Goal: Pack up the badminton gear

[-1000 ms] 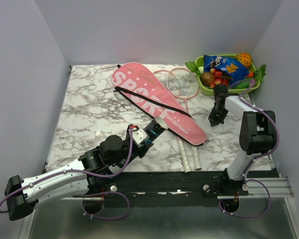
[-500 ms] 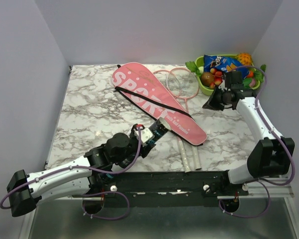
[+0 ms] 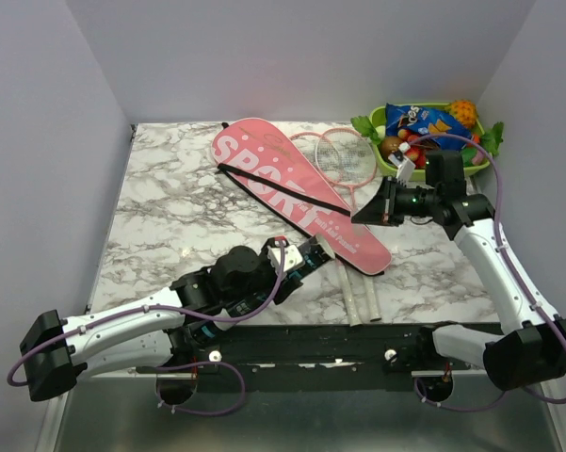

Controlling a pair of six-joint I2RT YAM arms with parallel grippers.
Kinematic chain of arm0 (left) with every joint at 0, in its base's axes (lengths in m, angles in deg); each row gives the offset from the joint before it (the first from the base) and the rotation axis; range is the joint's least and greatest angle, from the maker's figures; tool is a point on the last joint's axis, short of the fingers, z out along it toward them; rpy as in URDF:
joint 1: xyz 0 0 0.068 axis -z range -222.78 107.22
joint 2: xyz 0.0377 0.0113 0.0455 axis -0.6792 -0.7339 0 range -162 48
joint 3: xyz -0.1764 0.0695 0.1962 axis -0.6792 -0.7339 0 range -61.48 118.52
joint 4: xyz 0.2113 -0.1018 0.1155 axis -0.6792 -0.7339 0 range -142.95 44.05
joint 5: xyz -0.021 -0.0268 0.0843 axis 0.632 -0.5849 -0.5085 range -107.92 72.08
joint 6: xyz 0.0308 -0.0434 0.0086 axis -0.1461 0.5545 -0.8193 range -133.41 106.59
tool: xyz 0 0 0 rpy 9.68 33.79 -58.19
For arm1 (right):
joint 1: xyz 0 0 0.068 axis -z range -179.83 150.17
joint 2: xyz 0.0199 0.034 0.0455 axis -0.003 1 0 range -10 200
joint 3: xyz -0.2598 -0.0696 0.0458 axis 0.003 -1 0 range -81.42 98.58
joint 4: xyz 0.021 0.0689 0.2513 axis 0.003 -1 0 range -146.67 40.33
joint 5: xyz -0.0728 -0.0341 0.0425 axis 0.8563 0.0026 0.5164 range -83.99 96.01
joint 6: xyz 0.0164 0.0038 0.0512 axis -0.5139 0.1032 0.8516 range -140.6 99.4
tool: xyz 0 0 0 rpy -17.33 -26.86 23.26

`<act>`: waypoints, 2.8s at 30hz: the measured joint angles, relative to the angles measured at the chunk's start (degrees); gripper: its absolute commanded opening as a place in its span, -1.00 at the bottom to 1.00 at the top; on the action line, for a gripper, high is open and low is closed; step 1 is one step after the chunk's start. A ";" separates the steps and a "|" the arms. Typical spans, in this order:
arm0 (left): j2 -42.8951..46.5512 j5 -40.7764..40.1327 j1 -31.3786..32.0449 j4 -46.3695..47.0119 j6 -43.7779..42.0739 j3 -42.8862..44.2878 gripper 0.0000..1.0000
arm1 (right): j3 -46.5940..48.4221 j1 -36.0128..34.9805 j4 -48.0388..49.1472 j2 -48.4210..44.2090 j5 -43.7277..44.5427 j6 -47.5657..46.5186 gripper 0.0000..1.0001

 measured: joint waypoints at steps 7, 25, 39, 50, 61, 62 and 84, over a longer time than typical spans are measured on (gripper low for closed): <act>-0.15 2.64 0.00 -1.88 0.17 1.29 -1.00 | -0.70 -7.45 2.54 -0.70 -8.76 0.13 -0.99; 3.13 5.60 0.15 -5.42 -0.26 1.60 -1.00 | 1.51 -11.17 -3.34 2.05 -14.64 -7.04 -0.99; 3.76 5.88 0.26 -6.34 -0.68 1.49 -1.00 | 3.74 -16.06 -6.14 3.19 -14.67 -8.96 -0.99; 4.02 5.86 0.26 -6.45 -0.74 1.44 -1.00 | 3.76 -18.60 -5.92 4.13 -14.91 -9.20 -0.99; 3.93 5.95 0.33 -6.40 -0.90 1.20 -1.00 | 3.76 -19.47 -5.05 4.13 -15.87 -8.81 -0.99; 3.93 5.97 0.33 -6.40 -0.90 1.20 -1.00 | 3.76 -19.52 -5.05 4.13 -15.91 -8.81 -0.99; 5.11 5.88 0.63 -9.22 -2.36 1.14 -1.00 | -2.23 -20.33 2.67 4.11 -21.42 -5.57 -0.78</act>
